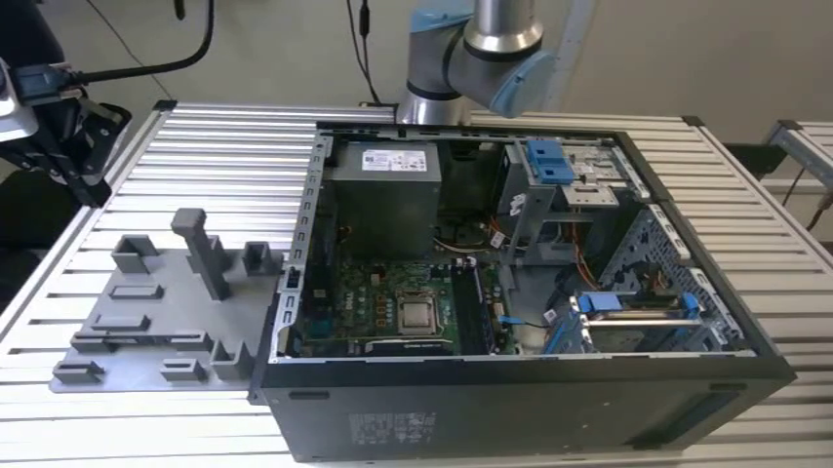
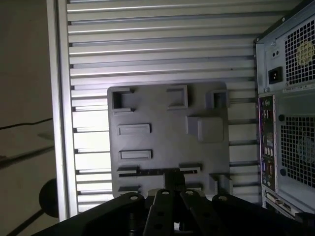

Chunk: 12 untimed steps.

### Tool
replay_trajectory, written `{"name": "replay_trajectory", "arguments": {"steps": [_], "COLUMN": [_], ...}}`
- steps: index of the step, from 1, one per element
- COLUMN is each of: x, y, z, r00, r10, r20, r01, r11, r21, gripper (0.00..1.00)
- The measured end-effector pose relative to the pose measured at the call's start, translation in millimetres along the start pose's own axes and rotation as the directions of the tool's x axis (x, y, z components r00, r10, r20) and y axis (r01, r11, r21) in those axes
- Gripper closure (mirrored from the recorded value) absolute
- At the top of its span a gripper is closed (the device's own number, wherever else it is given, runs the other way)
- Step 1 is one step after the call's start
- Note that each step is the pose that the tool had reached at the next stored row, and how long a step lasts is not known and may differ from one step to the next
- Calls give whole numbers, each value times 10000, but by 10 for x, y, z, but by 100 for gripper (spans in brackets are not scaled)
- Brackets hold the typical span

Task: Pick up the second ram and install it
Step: 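Pick up the second ram and move it above second insertion slot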

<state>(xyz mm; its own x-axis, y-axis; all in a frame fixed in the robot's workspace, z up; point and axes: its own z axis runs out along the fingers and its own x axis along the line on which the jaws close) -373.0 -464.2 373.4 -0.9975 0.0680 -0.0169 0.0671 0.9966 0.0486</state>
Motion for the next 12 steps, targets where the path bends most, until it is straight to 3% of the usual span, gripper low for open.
{"name": "replay_trajectory", "arguments": {"steps": [12], "x": [0], "y": [0], "z": [0], "r00": [10000], "r10": [-27], "r20": [0], "r01": [27], "r11": [10000], "r21": [0], "gripper": [89]}}
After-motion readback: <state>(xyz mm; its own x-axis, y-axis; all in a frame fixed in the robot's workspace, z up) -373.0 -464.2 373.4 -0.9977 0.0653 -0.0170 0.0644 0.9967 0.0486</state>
